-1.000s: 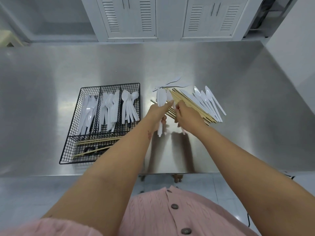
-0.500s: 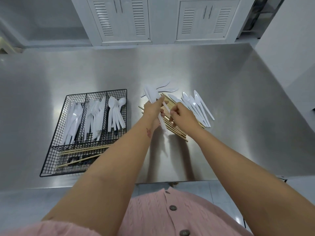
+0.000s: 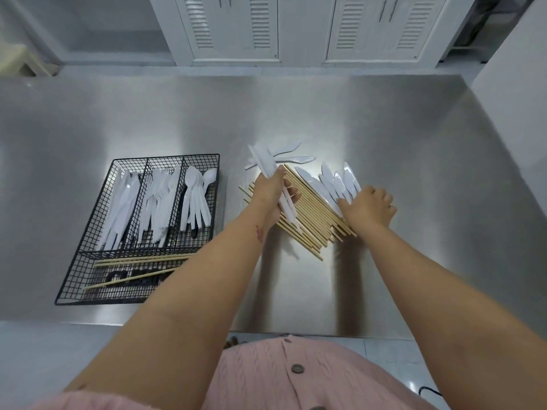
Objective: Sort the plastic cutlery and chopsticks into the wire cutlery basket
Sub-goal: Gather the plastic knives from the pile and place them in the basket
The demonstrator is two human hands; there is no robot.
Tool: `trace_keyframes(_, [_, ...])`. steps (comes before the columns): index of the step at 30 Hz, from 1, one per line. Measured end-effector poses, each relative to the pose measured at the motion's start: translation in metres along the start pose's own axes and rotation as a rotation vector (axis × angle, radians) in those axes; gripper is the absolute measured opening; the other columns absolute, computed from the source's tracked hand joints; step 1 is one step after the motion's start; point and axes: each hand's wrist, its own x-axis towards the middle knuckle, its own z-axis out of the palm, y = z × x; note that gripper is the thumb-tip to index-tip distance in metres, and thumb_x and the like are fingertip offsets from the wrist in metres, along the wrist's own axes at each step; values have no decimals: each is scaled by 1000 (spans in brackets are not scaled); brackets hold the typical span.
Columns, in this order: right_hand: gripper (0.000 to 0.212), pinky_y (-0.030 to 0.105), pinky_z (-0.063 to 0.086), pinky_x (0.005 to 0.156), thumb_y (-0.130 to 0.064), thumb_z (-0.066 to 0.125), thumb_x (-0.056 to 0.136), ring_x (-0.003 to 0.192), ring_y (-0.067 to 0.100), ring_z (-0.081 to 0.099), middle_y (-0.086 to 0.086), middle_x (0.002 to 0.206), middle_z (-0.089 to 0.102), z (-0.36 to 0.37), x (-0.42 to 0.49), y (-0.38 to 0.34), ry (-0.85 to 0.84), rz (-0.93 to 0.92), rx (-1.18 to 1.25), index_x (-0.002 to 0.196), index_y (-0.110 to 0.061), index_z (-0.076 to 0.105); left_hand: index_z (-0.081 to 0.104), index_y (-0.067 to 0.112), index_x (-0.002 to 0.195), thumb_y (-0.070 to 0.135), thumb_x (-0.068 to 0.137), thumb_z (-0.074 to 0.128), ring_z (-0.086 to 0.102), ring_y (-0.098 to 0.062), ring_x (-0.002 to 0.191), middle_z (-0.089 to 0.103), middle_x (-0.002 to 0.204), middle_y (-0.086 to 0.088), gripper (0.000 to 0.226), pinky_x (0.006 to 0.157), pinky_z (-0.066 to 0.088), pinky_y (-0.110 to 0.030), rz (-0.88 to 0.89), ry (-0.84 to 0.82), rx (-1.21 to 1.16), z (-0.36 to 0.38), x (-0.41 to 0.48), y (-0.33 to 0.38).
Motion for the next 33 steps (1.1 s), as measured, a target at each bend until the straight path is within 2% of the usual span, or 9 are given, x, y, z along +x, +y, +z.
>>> trace_keyframes(4, [61,44,34,100,-47,61,86,125,33,43,16,133,48,-6,2,-12,5,-45,-53,130,-6,47,51,9,99,23,101,52,46,-17,52,47,69,-6,14,53,51,-29,-4,-12,-6,3,-3,1])
trace_keyframes(12, [32,41,36,96,-22,54,93,118,32,51,12,125,56,-8,3,-26,-80,-80,-84,121,-8,51,50,10,113,25,99,55,46,-15,53,49,71,-6,21,53,50,-29,-25,13,3,8,1,0])
trace_keyframes(16, [37,44,39,98,-15,55,93,122,32,48,14,130,51,-9,3,-25,-134,-66,-41,128,-5,46,50,11,112,25,99,55,46,-15,53,49,72,-6,19,52,50,-28,-32,5,-6,6,2,0])
trace_keyframes(21, [48,44,41,100,-10,57,92,126,34,41,19,137,43,-13,-3,-20,-89,-41,22,135,1,37,53,14,101,29,98,58,45,-13,54,49,72,-5,16,52,47,-25,-46,-8,13,2,1,0])
trace_keyframes(25, [50,45,41,99,-10,57,92,123,36,46,20,135,48,-23,-11,-27,-72,-69,8,135,1,33,55,7,107,35,91,68,44,-12,51,50,71,-4,34,47,44,-23,-57,-35,53,-3,1,0])
trace_keyframes(28, [48,46,38,98,-4,44,94,118,39,53,20,130,55,-32,-18,-40,-60,-146,-22,139,0,26,57,7,105,42,85,72,44,-11,48,55,75,-4,43,50,46,-24,-58,-50,86,-2,-3,1])
trace_keyframes(29, [46,45,39,94,-3,41,95,114,40,55,19,127,57,-34,-22,-45,-55,-191,-8,138,-1,26,58,8,103,46,84,73,45,-11,48,56,77,-3,45,51,46,-25,-62,-68,91,-1,-6,2])
trace_keyframes(31, [34,41,42,76,-6,38,96,101,39,59,16,119,60,-38,-32,-56,-49,-297,32,129,-5,31,60,10,100,51,80,74,45,-11,47,57,79,-2,48,51,46,-24,-69,-117,82,-1,-10,5])
trace_keyframes(33, [28,38,39,66,-11,37,99,87,35,59,13,110,61,-40,-43,-67,-52,-409,13,126,-7,33,63,10,101,54,76,76,48,-11,45,56,74,-2,53,49,45,-23,-61,-153,85,-1,-13,7])
